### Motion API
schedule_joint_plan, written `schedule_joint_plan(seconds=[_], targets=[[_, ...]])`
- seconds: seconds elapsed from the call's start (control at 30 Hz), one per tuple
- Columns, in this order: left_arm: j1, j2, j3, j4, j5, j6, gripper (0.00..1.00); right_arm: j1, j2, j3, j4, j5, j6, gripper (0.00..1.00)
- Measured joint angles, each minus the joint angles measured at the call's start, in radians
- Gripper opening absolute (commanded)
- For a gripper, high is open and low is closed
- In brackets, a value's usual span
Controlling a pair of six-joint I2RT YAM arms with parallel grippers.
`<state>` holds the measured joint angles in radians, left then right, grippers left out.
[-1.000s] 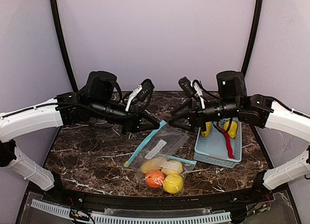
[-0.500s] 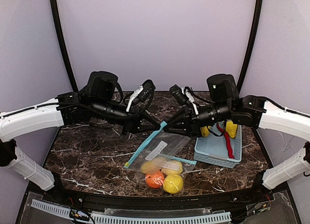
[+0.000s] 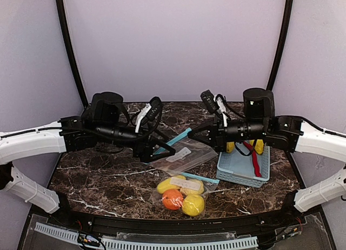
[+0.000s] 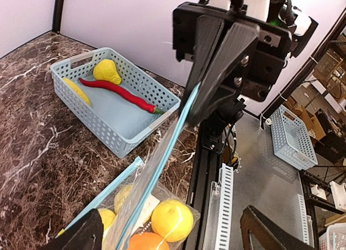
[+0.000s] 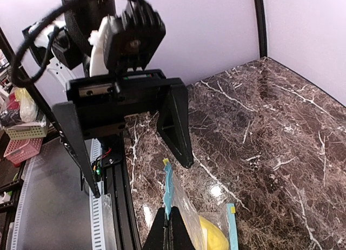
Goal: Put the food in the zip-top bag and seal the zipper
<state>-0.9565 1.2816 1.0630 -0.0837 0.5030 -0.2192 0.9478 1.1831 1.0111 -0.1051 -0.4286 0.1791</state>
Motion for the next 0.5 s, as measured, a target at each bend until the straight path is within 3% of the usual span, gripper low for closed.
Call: schedule_joint_plan(seconds=[0.5], targets=[[0.159,-0.266,-0.307,0.153,-0.072,-0.137,0.95,-0.055,-0.211,-0.137,0.17,0.079,0.112,0.0]])
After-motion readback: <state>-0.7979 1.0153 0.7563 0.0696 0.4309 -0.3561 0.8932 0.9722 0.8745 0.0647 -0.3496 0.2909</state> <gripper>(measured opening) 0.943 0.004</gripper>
